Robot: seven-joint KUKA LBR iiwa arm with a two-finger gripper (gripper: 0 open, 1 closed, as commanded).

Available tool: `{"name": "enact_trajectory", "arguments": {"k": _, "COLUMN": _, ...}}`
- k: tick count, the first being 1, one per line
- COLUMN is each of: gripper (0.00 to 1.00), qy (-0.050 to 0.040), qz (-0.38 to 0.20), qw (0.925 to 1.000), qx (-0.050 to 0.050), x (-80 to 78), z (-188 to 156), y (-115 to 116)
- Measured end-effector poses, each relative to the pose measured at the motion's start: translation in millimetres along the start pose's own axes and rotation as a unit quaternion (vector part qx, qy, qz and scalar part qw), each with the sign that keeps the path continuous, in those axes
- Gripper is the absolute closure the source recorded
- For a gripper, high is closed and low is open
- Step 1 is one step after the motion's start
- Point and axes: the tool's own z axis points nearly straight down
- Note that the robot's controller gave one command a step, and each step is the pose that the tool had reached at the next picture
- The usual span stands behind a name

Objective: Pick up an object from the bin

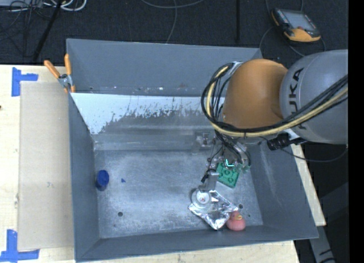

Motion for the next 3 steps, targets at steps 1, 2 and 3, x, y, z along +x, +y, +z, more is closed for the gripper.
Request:
{"name": "enact_trajectory", "arguments": {"k": 1, "gripper": 0.0, "qy": -0.007, "qz": -0.111, "qw": 0.9938, "qx": 0.001, "x": 60.9, "z": 101.1, "y": -99.2}}
{"name": "enact_trajectory", "arguments": {"k": 2, "gripper": 1.0, "qy": -0.0044, "qz": -0.111, "qw": 0.9938, "qx": 0.0, "x": 61.7, "z": 100.6, "y": -97.8}}
{"name": "enact_trajectory", "arguments": {"k": 3, "gripper": 1.0, "qy": -0.0078, "qz": -0.156, "qw": 0.9877, "qx": 0.002, "x": 75.6, "z": -27.3, "y": -107.6}}
